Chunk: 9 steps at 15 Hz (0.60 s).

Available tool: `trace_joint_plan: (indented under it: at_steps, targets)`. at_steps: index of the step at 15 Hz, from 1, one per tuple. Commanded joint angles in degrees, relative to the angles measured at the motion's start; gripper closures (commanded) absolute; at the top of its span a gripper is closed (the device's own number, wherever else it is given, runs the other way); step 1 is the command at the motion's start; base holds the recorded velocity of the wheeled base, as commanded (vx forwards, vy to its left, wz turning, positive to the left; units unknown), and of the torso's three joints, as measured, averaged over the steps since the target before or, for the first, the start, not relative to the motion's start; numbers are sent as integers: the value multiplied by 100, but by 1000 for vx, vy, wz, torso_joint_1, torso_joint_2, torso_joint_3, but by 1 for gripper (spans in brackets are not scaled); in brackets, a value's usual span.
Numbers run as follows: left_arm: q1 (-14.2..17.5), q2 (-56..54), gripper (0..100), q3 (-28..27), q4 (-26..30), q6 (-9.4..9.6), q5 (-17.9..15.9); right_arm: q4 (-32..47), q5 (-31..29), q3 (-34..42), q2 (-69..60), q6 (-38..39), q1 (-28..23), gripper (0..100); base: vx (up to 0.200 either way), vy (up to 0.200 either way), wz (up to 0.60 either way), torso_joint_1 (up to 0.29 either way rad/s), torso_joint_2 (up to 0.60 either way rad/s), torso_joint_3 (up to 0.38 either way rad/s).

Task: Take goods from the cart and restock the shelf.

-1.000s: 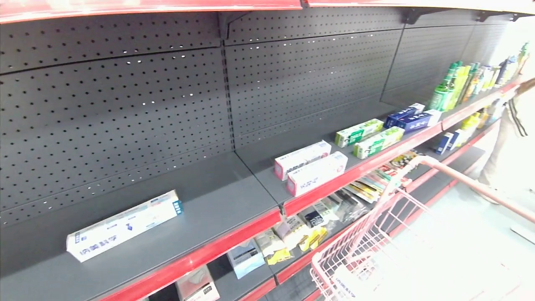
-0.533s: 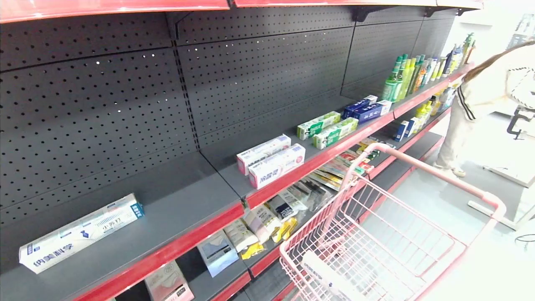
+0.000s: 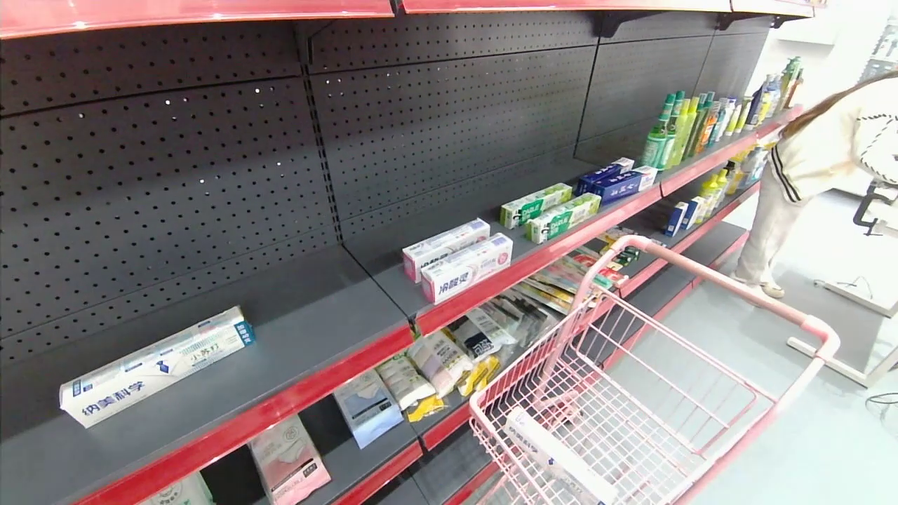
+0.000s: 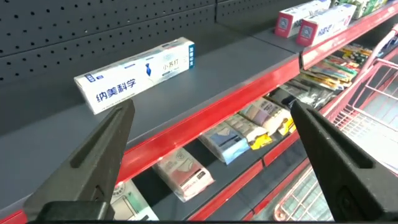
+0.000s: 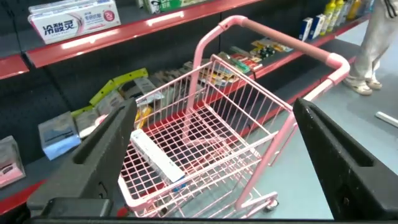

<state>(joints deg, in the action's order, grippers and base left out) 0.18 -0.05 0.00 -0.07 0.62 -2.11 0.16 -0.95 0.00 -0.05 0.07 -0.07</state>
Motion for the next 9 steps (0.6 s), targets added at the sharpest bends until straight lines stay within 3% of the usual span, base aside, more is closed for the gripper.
trace_joint_plan:
  at_steps: [1, 5, 6, 7, 8, 9]
  targets:
    - [-1, 5, 0, 0, -1, -1, 0, 2, -2, 0, 5, 1, -1, 0, 0, 0, 0, 0, 0, 0]
    - [-1, 5, 0, 0, -1, -9, 0, -16, 165, 0, 5, -34, -10, 0, 0, 0, 0, 0, 0, 0]
    - [-1, 5, 0, 0, -1, -9, 0, -51, 253, -396, 189, 10, 25, 0, 0, 0, 0, 0, 0, 0]
    - [-1, 5, 0, 0, -1, -9, 0, -77, 218, -2479, 2404, 986, 130, 0, 0, 0, 0, 0, 0, 0]
    - [-1, 5, 0, 0, -1, -9, 0, -69, 69, -4131, 3600, 1909, 78, 0, 0, 0, 0, 0, 0, 0]
    - [-1, 5, 0, 0, -1, -9, 0, 142, -10, -5528, 4777, 1909, 16, 0, 0, 0, 0, 0, 0, 0]
